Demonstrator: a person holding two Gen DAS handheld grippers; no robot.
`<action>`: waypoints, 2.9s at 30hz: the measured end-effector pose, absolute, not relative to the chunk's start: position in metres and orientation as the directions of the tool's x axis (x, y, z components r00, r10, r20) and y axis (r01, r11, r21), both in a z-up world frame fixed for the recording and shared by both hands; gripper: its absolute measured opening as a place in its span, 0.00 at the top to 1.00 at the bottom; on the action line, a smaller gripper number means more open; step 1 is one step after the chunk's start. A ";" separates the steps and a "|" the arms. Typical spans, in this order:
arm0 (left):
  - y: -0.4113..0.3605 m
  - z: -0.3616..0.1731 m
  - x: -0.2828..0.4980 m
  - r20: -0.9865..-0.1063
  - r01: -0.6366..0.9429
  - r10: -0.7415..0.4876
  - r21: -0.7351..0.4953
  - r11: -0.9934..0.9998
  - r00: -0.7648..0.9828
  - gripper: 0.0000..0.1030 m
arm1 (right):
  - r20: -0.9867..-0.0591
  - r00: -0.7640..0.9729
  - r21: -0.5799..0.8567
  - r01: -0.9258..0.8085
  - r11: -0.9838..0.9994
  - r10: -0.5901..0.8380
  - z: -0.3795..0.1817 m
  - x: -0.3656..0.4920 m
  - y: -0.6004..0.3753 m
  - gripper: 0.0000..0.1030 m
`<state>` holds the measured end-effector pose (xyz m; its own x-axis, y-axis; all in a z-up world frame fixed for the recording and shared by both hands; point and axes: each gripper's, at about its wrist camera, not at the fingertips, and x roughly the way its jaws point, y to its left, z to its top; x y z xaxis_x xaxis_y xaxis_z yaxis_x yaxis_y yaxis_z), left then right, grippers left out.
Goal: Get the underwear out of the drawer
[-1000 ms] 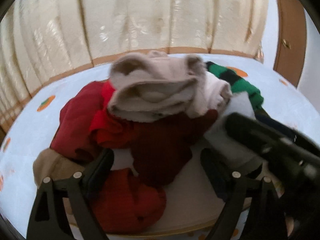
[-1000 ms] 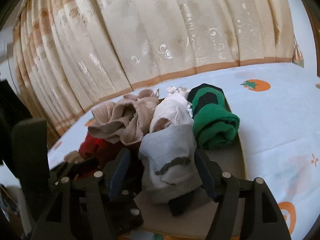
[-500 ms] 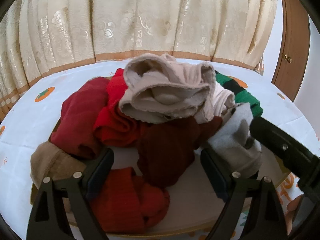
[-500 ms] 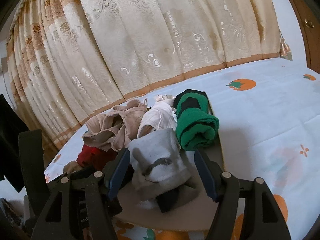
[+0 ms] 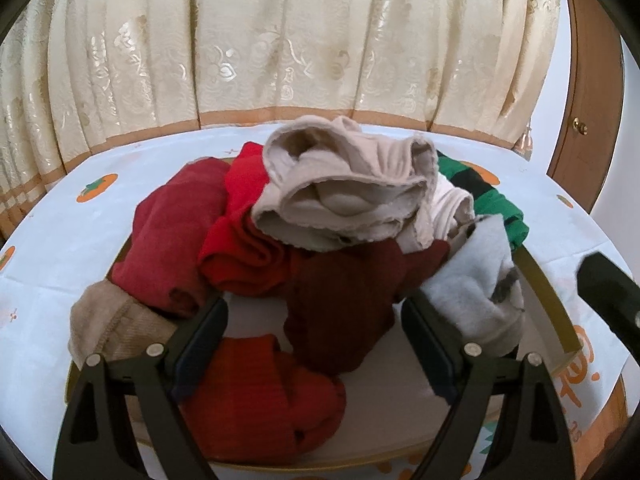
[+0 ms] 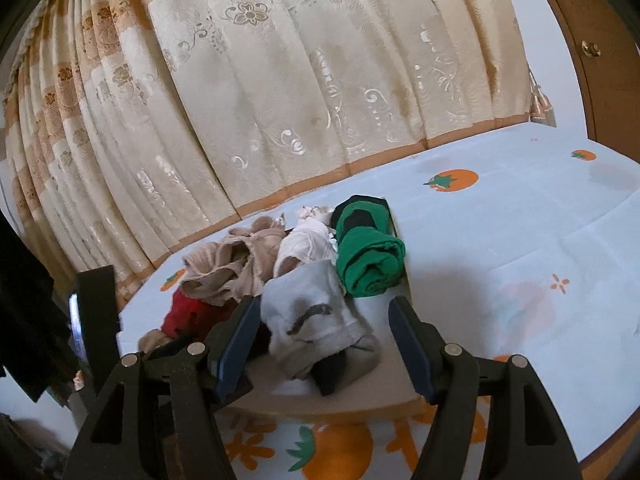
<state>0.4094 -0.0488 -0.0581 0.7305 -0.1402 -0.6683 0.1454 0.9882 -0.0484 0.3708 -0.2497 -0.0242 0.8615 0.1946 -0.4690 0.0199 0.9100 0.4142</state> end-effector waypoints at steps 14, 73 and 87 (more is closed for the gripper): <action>-0.048 -0.057 0.405 -0.652 0.122 -0.115 -0.034 0.992 0.749 0.13 | -0.450 0.880 0.403 0.046 0.914 0.154 -0.016 0.337 -0.249 0.33; -0.033 -0.004 0.298 -0.574 0.167 -0.120 0.030 0.985 0.810 0.00 | -0.443 0.874 0.337 -0.046 0.940 0.202 0.013 0.301 -0.216 0.33; -0.026 0.005 0.270 -0.577 0.173 -0.139 0.004 0.985 0.805 0.00 | -0.438 0.869 0.340 -0.077 0.937 0.231 0.026 0.275 -0.209 0.33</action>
